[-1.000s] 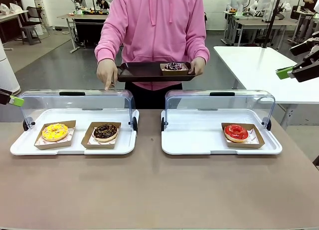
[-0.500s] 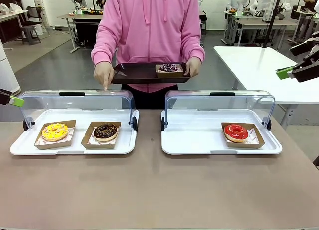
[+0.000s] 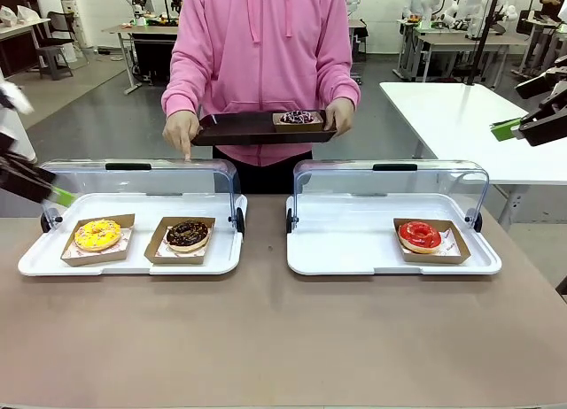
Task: Provide the desired donut to the person.
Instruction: Pick up and lift the Paper togo box containing the Donut pointed at by the person.
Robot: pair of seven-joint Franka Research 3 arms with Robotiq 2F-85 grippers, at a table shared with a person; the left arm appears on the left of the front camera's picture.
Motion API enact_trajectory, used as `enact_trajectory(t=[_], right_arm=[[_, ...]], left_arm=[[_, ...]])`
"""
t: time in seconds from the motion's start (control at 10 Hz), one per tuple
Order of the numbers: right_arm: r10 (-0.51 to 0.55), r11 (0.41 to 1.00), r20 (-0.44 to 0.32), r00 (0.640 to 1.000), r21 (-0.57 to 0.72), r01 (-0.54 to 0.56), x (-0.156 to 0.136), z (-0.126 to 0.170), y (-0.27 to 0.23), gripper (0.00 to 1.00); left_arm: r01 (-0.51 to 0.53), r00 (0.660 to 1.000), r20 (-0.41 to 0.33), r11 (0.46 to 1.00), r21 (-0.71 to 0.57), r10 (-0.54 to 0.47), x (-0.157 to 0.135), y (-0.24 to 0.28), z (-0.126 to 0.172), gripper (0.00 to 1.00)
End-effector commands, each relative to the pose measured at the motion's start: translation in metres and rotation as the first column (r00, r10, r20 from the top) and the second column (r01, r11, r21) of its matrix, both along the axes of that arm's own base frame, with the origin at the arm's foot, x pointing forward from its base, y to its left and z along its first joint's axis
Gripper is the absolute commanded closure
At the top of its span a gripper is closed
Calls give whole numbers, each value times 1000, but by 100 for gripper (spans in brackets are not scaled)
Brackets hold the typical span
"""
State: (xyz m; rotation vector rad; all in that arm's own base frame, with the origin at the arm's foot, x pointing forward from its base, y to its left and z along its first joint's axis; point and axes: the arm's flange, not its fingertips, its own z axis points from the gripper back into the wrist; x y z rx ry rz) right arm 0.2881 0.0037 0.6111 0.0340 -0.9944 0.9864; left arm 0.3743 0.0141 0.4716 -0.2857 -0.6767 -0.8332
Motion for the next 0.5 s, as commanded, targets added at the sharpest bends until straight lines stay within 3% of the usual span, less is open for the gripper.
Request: enact_trajectory(t=[0.0,0.3,0.4], right_arm=[[-9,1000,-13,1000,-10,8,-1,-1,0,0],[-9,1000,-13,1000,-10,8,-1,-1,0,0],[-9,1000,-13,1000,-10,8,-1,-1,0,0]], left_arm=[[177,984,-60,964,200,-169,21,-45,-35,0],[401,913,-126,805,437,-387,38,-100,-80,0],[512,847,-111,742,432,-520,40,-112,-89,0]])
